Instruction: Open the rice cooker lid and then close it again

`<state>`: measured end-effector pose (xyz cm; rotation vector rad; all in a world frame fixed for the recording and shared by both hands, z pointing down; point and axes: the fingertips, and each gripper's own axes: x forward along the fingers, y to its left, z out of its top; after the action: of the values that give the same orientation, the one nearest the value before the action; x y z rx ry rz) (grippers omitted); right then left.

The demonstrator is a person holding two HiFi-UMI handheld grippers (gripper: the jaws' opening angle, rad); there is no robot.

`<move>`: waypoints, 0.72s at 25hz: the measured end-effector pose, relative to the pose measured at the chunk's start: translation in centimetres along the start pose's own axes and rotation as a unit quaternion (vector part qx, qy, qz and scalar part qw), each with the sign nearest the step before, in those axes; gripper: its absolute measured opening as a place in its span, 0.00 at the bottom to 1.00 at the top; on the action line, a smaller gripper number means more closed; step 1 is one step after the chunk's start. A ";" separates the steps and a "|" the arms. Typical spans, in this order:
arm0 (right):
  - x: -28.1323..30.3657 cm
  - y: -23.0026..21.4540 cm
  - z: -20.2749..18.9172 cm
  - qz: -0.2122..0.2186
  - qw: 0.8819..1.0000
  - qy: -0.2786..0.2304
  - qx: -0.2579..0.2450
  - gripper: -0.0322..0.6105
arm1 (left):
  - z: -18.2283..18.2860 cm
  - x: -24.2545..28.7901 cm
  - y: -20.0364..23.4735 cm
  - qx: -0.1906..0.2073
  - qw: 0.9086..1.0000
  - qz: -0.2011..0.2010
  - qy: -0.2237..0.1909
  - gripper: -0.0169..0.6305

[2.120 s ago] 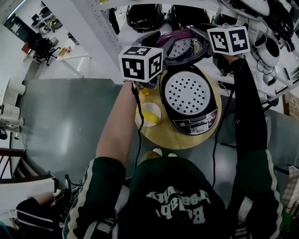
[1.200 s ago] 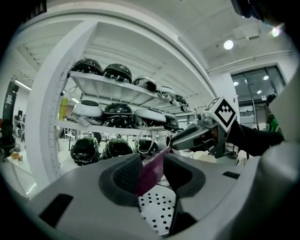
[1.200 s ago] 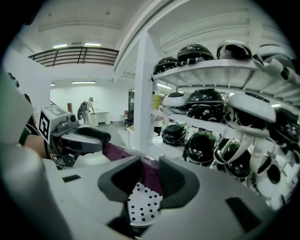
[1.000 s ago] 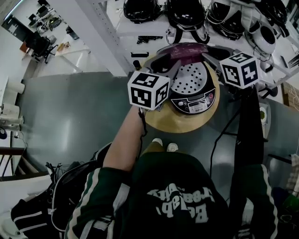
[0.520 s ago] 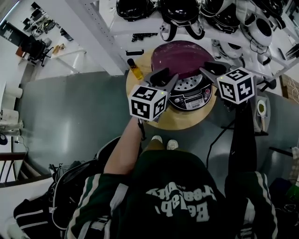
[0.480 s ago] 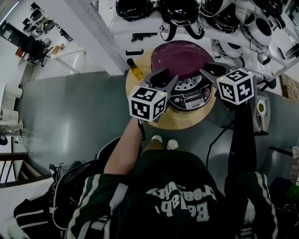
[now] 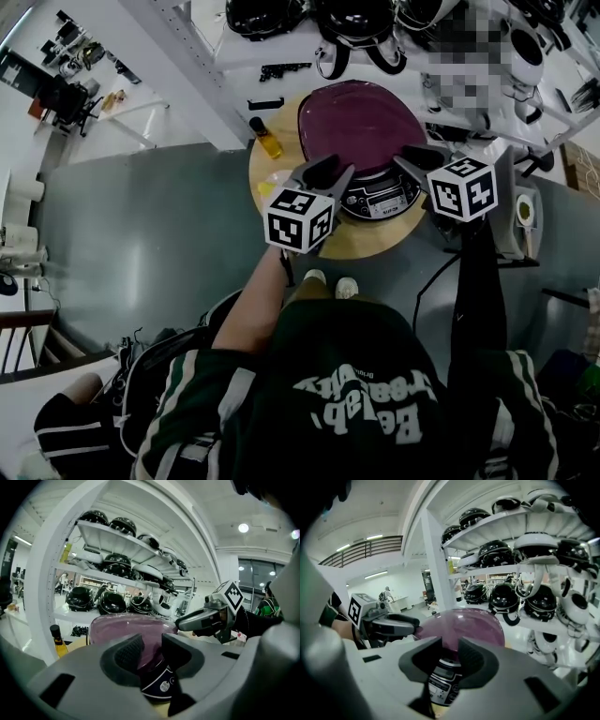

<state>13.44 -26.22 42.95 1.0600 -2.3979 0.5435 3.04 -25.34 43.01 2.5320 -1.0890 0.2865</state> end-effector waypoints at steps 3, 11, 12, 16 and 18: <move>0.9 0.1 -1.3 -0.001 1.000 0.013 0.004 0.22 | -1.3 0.4 0.1 -0.007 1.000 0.000 0.013 0.23; 2.7 -0.3 -3.9 -0.011 0.999 0.044 0.004 0.20 | -3.8 1.6 0.4 -0.013 0.999 0.001 0.041 0.23; 2.8 -0.3 -4.1 -0.011 0.999 0.047 0.003 0.20 | -4.0 1.7 0.4 -0.014 0.999 0.002 0.043 0.23; 3.2 -0.5 -4.7 -0.015 0.998 0.059 -0.002 0.20 | -4.5 2.2 0.3 -0.017 0.999 0.001 0.050 0.23; 3.3 -0.5 -4.8 -0.017 0.998 0.062 -0.005 0.19 | -4.5 2.2 0.3 -0.015 0.999 0.002 0.051 0.23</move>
<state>13.05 -25.92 48.76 1.0301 -2.2701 0.5689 4.19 -25.11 47.95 2.4610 -1.0511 0.3924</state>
